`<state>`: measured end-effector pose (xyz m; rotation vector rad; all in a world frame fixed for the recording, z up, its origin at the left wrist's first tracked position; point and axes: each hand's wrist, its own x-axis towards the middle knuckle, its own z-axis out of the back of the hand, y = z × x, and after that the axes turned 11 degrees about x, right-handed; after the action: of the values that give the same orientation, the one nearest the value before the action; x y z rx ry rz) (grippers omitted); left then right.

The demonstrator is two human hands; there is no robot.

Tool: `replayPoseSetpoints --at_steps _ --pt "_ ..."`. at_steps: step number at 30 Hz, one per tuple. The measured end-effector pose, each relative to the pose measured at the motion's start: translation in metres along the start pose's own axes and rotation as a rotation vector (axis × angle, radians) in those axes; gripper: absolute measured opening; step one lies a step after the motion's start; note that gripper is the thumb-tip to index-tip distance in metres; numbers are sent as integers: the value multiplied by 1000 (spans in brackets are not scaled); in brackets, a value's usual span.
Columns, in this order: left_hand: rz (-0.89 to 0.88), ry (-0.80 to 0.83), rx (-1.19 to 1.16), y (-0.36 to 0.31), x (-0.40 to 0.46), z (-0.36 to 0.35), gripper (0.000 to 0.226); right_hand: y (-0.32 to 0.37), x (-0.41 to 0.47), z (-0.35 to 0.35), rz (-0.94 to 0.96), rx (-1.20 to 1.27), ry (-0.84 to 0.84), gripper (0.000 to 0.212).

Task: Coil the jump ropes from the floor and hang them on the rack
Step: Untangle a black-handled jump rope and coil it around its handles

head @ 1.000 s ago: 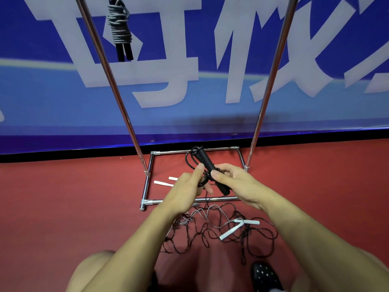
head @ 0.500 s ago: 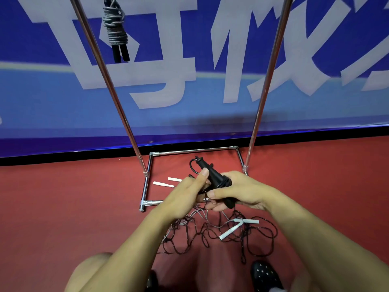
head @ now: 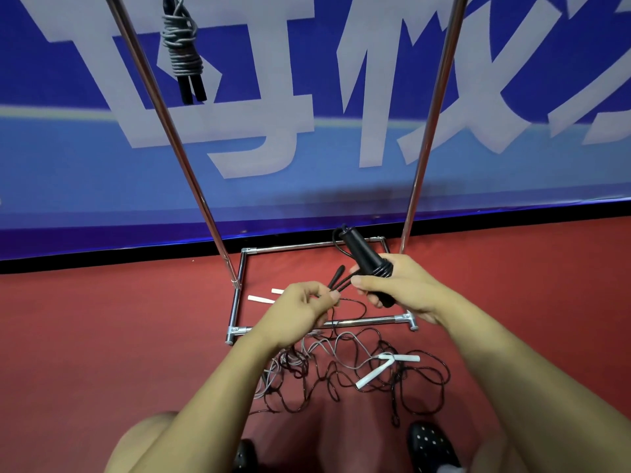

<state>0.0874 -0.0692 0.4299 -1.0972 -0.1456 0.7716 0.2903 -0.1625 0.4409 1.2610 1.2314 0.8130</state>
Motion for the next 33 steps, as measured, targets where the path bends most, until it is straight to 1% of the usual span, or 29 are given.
replayPoseSetpoints --at_steps 3,6,7,10,12,15,17,20,21,23,25,27,29,30,31,33 --pt "6 -65 38 0 1 4 39 -4 4 0 10 30 -22 37" --pt "3 -101 69 -1 -2 6 43 -7 9 -5 -48 105 -10 54" --pt "-3 -102 74 -1 -2 6 43 -7 10 -7 -74 146 4 57" --pt "-16 -115 50 -3 -4 6 45 -9 11 -9 -142 306 69 59" --pt "-5 -123 15 -3 -4 6 49 -9 11 -11 -170 360 88 50" --pt "2 -115 -20 -3 -4 7 54 -14 11 -14 -144 306 83 34" --pt "-8 -114 -20 -4 -4 7 57 -16 10 -14 -123 242 96 33" --pt "-16 -106 -15 -4 -4 6 59 -15 7 -13 -93 57 67 27" --pt "-19 -100 -15 -4 -3 5 60 -16 7 -12 -75 -12 39 32" --pt "-36 -81 -29 -5 -4 2 60 -17 7 -13 -50 -100 -15 48" --pt "-50 -54 -54 -5 -5 -1 56 -19 5 -19 -68 -86 -19 54" --pt "-72 -34 -61 -5 -7 -2 48 -22 3 -27 -122 29 14 50" --pt "-80 -23 -80 -7 -8 -2 47 -19 -1 -32 -222 183 81 44" --pt "-81 -12 -100 -9 -10 -2 48 -18 -2 -31 -259 220 121 44" --pt "-82 4 -118 -10 -11 -1 49 -16 -4 -30 -272 205 150 45" --pt "-78 40 -133 -13 -12 -1 49 -13 -4 -25 -233 100 193 50"
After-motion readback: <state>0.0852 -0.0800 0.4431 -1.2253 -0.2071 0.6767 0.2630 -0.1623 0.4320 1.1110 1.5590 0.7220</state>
